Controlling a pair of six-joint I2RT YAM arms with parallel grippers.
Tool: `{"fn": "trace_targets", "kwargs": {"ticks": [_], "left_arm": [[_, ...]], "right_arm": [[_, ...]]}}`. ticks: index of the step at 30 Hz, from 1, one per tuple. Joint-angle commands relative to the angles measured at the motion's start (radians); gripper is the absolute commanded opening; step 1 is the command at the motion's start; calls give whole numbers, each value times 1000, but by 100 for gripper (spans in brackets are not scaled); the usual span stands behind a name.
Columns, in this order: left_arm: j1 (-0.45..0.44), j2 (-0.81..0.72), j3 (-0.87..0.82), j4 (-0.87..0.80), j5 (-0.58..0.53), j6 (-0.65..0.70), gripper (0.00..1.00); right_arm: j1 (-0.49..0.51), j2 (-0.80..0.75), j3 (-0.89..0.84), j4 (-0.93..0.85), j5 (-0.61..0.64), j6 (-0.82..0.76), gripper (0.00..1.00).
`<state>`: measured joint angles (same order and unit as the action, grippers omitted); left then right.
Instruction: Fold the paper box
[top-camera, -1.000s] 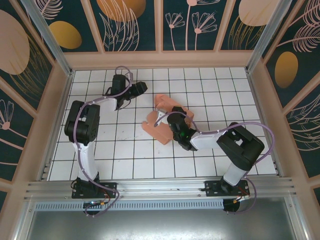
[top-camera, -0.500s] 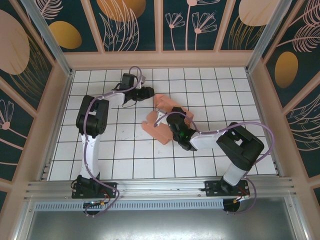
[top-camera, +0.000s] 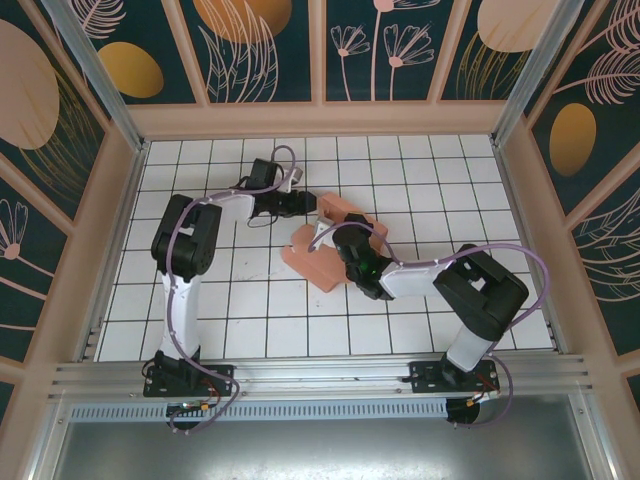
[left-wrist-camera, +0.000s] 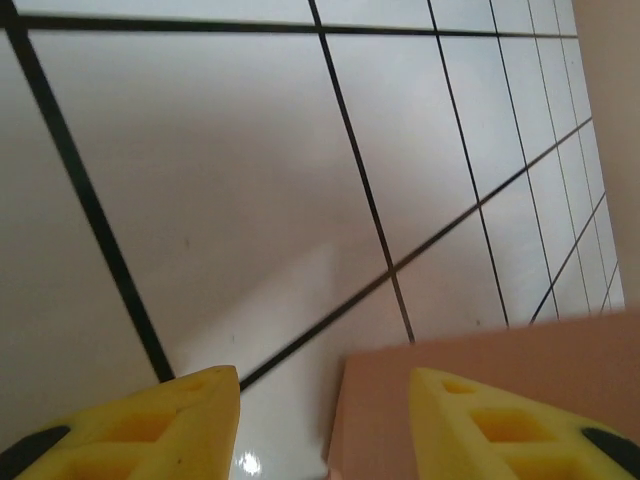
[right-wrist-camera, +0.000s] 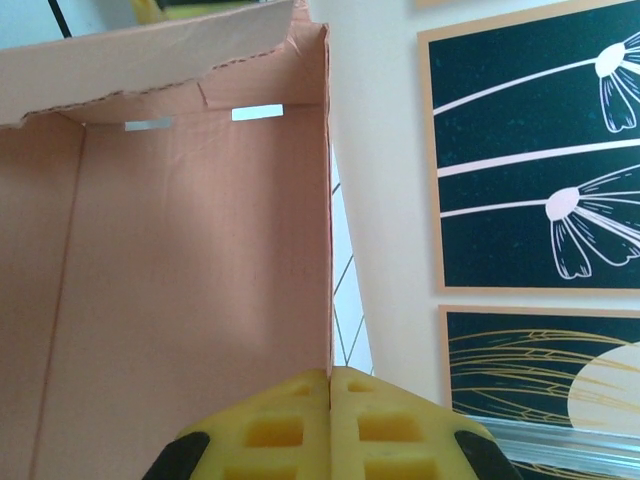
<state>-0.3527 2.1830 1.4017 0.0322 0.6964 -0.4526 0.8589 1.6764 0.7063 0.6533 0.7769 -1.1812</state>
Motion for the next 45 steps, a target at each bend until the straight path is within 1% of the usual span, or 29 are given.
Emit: {"fn": "trace_targets", "kwargs": {"ticks": [1, 5, 8, 13, 17, 22, 27, 35, 39, 41, 42, 45], "left_arm": [[-6, -75, -56, 87, 23, 47, 49], [-23, -90, -94, 162, 23, 97, 53], [-29, -88, -108, 188, 28, 135, 55], [-29, -110, -175, 280, 55, 200, 58], [-31, -127, -211, 335, 104, 220, 60], [-37, -135, -235, 402, 124, 218, 60], [-43, -100, -191, 371, 123, 215, 55], [-58, -94, -188, 366, 126, 236, 45], [-62, -98, -211, 401, 113, 235, 43], [-64, -109, -230, 432, 95, 232, 40], [-65, -113, -241, 449, 85, 232, 35], [-70, -129, -264, 486, 52, 233, 32]], "right_arm": [[-9, -15, 21, 2, -11, 42, 0], [-8, -23, 22, -10, -21, 60, 0], [-12, -26, 23, -22, -27, 76, 0], [-20, -28, 24, -37, -34, 94, 0], [-23, -27, 30, -43, -39, 100, 0], [-24, -23, 32, -46, -41, 101, 0], [-23, -14, 38, -50, -45, 101, 0], [-15, -8, 47, -54, -60, 95, 0], [-12, -9, 44, -48, -73, 94, 0], [-12, -8, 41, -45, -77, 90, 0], [-12, -9, 39, -42, -80, 90, 0], [-12, -11, 36, -45, -90, 98, 0]]}}
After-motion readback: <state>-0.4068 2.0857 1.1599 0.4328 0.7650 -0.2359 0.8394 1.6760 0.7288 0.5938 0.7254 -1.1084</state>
